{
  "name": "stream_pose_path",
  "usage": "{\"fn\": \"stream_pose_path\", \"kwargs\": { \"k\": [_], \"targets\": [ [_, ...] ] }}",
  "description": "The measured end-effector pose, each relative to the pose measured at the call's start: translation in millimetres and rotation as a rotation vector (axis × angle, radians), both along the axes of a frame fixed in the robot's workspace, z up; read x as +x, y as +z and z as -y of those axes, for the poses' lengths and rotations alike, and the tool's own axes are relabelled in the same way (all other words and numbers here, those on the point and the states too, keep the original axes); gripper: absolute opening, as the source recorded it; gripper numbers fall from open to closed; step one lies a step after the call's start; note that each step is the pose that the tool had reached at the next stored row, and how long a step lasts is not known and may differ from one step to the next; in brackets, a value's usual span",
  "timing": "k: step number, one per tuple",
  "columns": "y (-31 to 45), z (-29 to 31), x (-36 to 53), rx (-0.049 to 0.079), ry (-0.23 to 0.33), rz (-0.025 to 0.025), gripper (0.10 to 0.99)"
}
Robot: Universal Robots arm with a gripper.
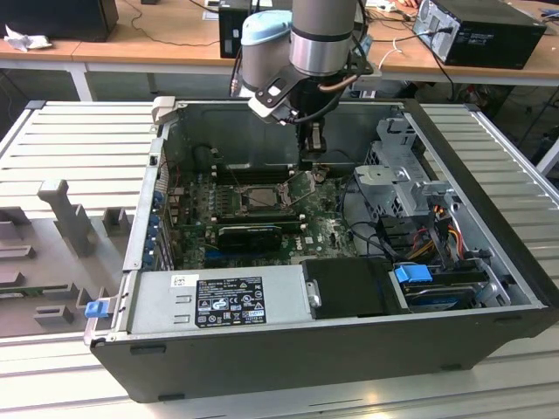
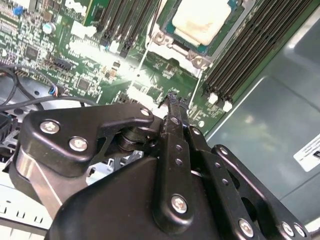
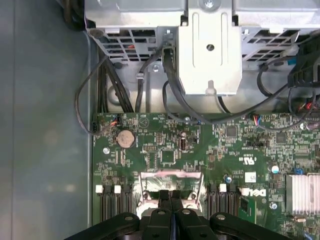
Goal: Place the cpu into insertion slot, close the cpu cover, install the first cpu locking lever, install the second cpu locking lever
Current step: 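Close the cpu cover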
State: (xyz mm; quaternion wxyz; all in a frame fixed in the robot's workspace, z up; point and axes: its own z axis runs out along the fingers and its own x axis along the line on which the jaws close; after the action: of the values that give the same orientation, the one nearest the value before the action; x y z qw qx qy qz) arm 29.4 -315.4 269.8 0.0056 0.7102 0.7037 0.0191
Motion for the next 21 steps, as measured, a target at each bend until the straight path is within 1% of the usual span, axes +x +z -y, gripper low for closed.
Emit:
{"fn": "stream_pose_path", "kwargs": {
  "k": [4, 6, 8, 9, 12, 13, 15, 17, 18, 21],
  "targets": [
    [-0.1, -0.1, 8.1, 0.0, 0.003, 0.0, 0.106],
    [-0.5, -0.1, 15.9, 0.0, 0.007, -0.0002, 0.106],
    [-1.2, -0.1, 21.8, 0.0, 0.009, -0.0004, 0.106],
    [-2.1, -0.1, 27.5, 0.0, 0.011, -0.0005, 0.106],
    [-3.7, -0.1, 33.5, 0.0, 0.011, -0.0005, 0.106],
    [-5.7, -0.2, 37.6, 0.0, 0.011, -0.0004, 0.106],
    [-9.9, -0.1, 39.5, 0.0, 0.012, -0.0004, 0.106],
    [-16.7, -0.1, 40.3, 0.0, 0.015, -0.0004, 0.106],
    [-18.3, -0.1, 40.4, 0.0, 0.015, -0.0005, 0.106],
    [-24.7, -0.1, 40.8, 0.0, 0.018, -0.0026, 0.106]
  ]
}}
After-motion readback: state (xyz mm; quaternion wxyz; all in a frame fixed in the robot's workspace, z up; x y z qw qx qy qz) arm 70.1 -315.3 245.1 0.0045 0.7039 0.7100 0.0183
